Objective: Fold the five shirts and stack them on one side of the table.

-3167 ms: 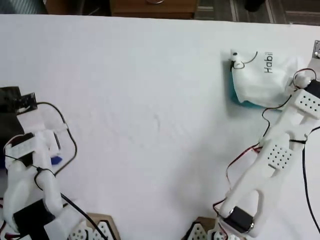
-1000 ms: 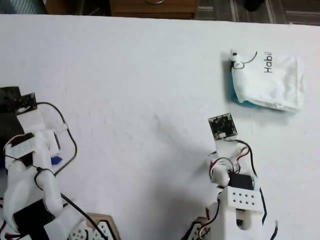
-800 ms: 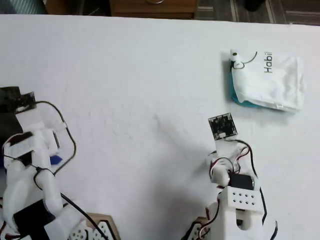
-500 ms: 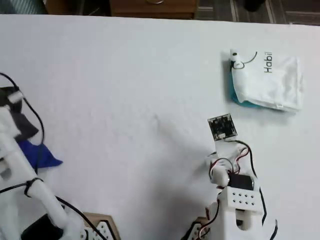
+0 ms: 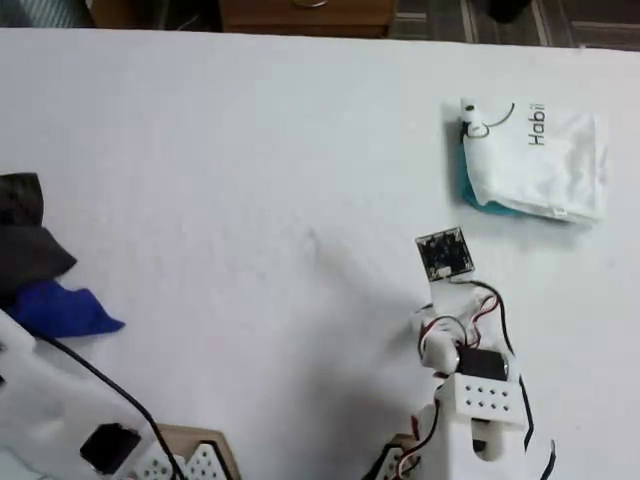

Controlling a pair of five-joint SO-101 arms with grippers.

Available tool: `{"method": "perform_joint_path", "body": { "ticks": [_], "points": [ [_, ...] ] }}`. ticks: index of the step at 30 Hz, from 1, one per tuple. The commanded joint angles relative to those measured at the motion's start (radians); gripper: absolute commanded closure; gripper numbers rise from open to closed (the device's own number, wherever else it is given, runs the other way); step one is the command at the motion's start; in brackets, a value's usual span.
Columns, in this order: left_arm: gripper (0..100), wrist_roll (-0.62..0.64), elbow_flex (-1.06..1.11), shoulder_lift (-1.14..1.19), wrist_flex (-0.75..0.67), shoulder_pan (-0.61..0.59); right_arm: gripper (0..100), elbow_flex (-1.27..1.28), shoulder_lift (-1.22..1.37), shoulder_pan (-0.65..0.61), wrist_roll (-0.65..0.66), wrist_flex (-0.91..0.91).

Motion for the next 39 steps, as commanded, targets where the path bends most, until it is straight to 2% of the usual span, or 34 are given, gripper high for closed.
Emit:
{"method": "perform_joint_path", "body": {
  "ticks": [1, 10, 13, 14, 15, 22, 27, 31, 39],
  "points": [
    [83, -0.009, -0.291, 0.147, 0.081, -0.021, 97.1, -0.006, -0.022, -0.005, 0.009, -0.019],
    [85, -0.032, -0.734, 0.448, 0.238, -0.023, 97.1, -0.005, -0.022, -0.005, 0.009, -0.019],
    [97, -0.035, -0.855, 0.505, 0.284, -0.021, 97.1, -0.005, -0.022, -0.005, 0.009, -0.019],
    [98, -0.035, -0.886, 0.520, 0.287, -0.021, 97.1, -0.005, -0.022, -0.005, 0.009, -0.019],
    [96, -0.035, -0.912, 0.535, 0.288, -0.021, 97.1, -0.005, -0.022, -0.005, 0.009, -0.019],
    [97, -0.035, -1.061, 0.572, 0.324, -0.012, 97.1, -0.005, -0.022, -0.005, 0.009, -0.019],
    [97, -0.035, -1.167, 0.503, 0.367, 0.060, 97.1, -0.005, -0.022, -0.005, 0.009, -0.019],
    [97, -0.031, -1.171, 0.384, 0.367, 0.147, 97.1, -0.005, -0.022, -0.005, 0.009, -0.019],
    [97, -0.029, -1.171, 0.107, 0.367, 0.422, 97.1, -0.005, -0.022, -0.005, 0.009, -0.019]
  ]
}}
